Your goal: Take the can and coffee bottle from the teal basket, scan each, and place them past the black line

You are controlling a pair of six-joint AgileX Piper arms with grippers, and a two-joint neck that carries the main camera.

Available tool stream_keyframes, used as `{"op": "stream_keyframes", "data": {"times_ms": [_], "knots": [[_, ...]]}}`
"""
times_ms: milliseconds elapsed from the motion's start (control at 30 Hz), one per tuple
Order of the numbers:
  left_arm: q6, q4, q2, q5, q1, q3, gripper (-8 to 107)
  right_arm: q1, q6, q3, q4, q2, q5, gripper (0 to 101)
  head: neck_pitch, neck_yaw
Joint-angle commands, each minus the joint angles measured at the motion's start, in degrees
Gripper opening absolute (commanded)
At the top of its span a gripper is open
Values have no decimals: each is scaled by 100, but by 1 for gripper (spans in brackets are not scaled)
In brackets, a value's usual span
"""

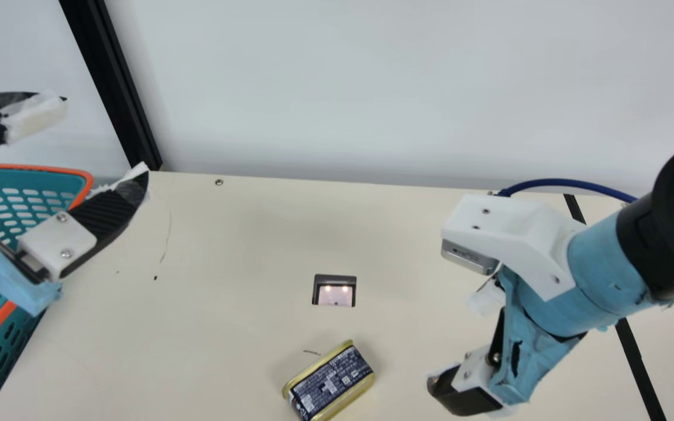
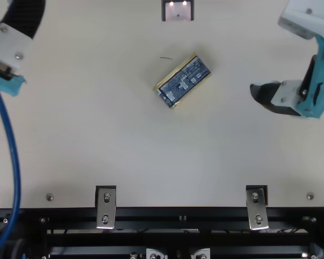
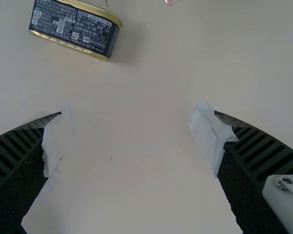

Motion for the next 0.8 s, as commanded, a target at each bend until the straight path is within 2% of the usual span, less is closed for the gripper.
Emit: {"op": "stream_keyframes", "data": {"times_ms": [0,300,567,767], "knots": [[-382,423,-38,-62,-8,40,90,66,-169,-105,-69,144,76,101,-72,-2],[-1349,1078,-252,-315,67,372,90,562,-979,-543,-199,1016,76,101,-72,-2],[-2249,1444,-398,-381,492,769,90,1080,-1552,-1086,-229,1682,76,101,-72,-2],[-2331,1490,-399,-390,536,809,90,1462,-1954,-1425,-146,2002,76,101,-72,-2]]}}
